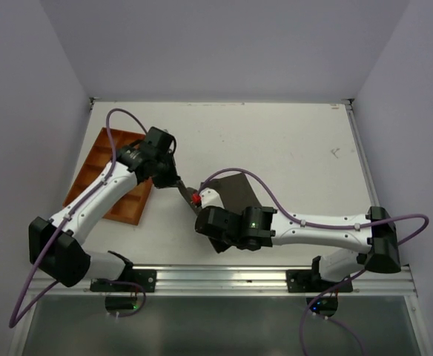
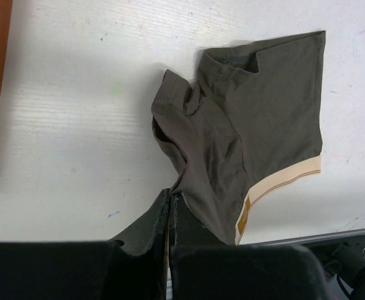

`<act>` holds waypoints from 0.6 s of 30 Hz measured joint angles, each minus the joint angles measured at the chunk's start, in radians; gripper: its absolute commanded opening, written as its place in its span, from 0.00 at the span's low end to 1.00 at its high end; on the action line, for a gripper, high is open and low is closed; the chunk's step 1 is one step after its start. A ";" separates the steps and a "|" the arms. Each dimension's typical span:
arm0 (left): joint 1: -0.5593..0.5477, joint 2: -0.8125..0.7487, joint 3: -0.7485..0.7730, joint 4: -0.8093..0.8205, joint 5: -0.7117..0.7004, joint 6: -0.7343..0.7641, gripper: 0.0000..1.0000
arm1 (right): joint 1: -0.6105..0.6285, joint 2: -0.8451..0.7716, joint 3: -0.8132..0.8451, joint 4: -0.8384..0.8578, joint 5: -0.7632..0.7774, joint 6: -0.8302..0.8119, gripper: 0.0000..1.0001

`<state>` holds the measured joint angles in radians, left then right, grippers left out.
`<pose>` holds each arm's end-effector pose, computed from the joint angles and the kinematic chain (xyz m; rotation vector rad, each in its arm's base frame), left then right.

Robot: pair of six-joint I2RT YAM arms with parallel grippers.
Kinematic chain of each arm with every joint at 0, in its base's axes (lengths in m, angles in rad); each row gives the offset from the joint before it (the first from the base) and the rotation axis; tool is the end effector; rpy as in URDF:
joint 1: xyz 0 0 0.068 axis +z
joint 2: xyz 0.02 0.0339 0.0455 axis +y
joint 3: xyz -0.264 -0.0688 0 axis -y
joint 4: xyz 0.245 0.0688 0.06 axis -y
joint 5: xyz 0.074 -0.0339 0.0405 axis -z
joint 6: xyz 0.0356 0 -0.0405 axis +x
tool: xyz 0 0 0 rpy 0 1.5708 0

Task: Roll the underwear
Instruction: Fold the underwear

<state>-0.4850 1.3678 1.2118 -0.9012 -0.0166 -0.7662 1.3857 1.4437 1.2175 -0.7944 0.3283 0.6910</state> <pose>0.2409 -0.1263 0.2978 -0.3825 2.6610 -0.3953 0.0656 0.2879 0.2871 -0.7579 2.4447 0.4068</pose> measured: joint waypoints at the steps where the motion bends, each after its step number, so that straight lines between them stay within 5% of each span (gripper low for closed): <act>1: 0.000 -0.011 -0.002 -0.010 -0.004 0.000 0.00 | 0.000 0.002 0.007 -0.002 -0.002 -0.001 0.00; 8: 0.000 -0.043 0.002 0.022 0.019 0.000 0.00 | -0.018 0.001 0.042 0.002 -0.007 -0.021 0.00; 18: -0.008 0.230 0.136 0.126 0.116 0.027 0.00 | -0.241 -0.121 -0.155 0.098 -0.071 -0.039 0.00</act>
<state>-0.4934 1.5978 1.3479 -0.7750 0.0990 -0.7387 1.1446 1.3228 1.0626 -0.6964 0.2569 0.6521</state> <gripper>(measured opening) 0.009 0.015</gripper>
